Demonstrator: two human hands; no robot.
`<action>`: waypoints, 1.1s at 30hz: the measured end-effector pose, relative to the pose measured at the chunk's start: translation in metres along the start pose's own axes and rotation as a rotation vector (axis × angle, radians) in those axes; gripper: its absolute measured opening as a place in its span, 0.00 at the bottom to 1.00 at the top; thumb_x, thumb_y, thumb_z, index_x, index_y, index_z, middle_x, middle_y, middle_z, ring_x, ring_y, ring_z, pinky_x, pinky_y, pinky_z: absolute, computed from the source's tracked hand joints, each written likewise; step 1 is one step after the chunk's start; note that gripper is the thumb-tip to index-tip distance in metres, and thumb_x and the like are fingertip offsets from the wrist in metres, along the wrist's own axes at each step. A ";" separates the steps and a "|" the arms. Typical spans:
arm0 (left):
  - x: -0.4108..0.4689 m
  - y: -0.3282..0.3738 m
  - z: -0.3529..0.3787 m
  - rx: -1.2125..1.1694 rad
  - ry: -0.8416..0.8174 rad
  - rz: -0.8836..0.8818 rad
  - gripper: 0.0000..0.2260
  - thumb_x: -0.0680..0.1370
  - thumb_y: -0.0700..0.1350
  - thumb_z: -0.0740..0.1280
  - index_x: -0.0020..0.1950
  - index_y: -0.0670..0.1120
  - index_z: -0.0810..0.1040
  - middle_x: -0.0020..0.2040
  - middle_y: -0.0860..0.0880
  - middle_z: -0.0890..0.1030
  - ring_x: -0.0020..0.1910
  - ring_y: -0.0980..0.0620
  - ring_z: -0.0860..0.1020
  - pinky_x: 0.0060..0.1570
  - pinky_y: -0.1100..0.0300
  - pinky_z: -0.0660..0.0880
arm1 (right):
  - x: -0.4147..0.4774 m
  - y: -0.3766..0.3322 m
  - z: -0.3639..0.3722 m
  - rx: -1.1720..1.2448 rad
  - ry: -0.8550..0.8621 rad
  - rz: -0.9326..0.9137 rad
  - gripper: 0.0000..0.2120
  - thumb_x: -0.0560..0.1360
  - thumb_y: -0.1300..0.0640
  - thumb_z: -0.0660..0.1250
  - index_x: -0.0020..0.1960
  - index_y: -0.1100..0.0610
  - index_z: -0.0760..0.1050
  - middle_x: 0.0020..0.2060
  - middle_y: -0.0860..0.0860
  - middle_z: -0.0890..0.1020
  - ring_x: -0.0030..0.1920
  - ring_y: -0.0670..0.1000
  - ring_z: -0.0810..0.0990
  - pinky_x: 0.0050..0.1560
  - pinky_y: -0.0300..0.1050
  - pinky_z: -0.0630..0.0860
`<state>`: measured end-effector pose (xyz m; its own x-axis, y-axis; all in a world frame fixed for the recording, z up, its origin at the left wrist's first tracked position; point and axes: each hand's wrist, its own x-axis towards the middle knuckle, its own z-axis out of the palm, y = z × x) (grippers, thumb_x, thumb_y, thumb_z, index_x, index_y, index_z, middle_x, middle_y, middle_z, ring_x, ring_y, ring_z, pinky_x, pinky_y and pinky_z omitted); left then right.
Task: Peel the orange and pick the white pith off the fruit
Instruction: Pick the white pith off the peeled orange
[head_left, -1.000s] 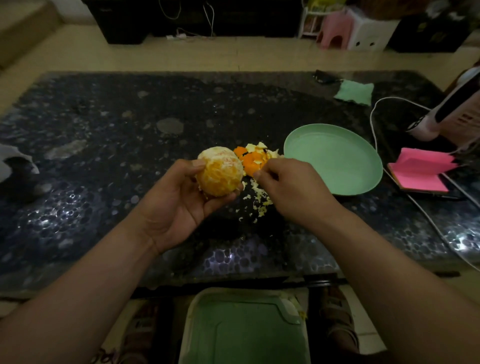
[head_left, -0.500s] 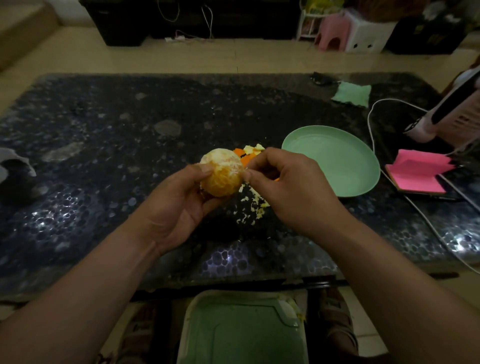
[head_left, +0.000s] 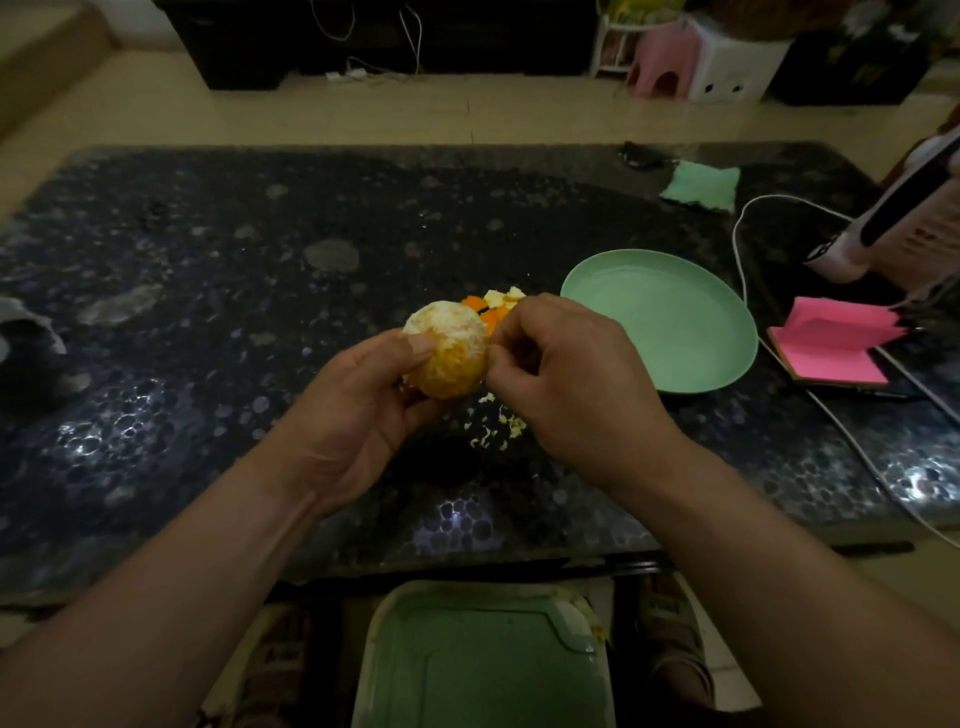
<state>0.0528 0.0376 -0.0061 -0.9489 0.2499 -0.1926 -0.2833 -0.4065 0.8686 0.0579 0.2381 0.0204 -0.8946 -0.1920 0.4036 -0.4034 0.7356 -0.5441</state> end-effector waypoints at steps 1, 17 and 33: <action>-0.001 0.001 0.000 -0.002 -0.008 -0.002 0.21 0.79 0.46 0.68 0.69 0.37 0.79 0.68 0.38 0.82 0.65 0.42 0.82 0.62 0.51 0.82 | 0.000 0.000 0.000 0.011 0.007 -0.001 0.06 0.77 0.57 0.72 0.42 0.53 0.77 0.38 0.44 0.78 0.38 0.45 0.74 0.39 0.43 0.71; -0.009 0.013 0.002 -0.171 -0.111 -0.091 0.23 0.80 0.47 0.63 0.73 0.39 0.76 0.70 0.37 0.81 0.66 0.42 0.82 0.66 0.50 0.80 | 0.003 0.002 -0.011 0.604 -0.119 0.233 0.05 0.80 0.61 0.71 0.46 0.60 0.82 0.34 0.47 0.81 0.35 0.43 0.77 0.40 0.35 0.74; -0.006 0.011 0.002 -0.152 -0.062 -0.077 0.23 0.79 0.47 0.65 0.73 0.39 0.76 0.70 0.37 0.81 0.67 0.41 0.81 0.64 0.51 0.81 | 0.001 0.000 -0.008 0.439 -0.129 0.186 0.07 0.83 0.54 0.70 0.48 0.56 0.80 0.31 0.41 0.76 0.33 0.40 0.72 0.35 0.32 0.69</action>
<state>0.0551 0.0331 0.0056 -0.9146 0.3371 -0.2231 -0.3768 -0.5108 0.7728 0.0585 0.2432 0.0266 -0.9644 -0.1830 0.1911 -0.2531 0.4272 -0.8680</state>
